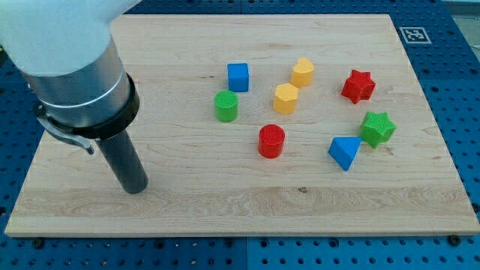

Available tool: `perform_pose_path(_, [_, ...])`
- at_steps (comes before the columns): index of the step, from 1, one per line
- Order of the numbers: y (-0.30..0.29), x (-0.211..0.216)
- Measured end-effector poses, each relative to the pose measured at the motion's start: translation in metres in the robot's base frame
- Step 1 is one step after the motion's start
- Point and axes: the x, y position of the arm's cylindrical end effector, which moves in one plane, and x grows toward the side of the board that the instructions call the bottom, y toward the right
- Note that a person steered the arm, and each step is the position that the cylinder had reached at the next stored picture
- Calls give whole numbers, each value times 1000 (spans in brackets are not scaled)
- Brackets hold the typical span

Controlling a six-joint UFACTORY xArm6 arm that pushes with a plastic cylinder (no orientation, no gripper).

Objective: Point your arm to the yellow heart

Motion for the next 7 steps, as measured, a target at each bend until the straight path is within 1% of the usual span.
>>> perform_pose_path(1, [0, -3])
perform_pose_path(2, [1, -47])
perform_pose_path(4, [3, -170])
perform_pose_path(6, [38, -293])
perform_pose_path(7, [77, -307])
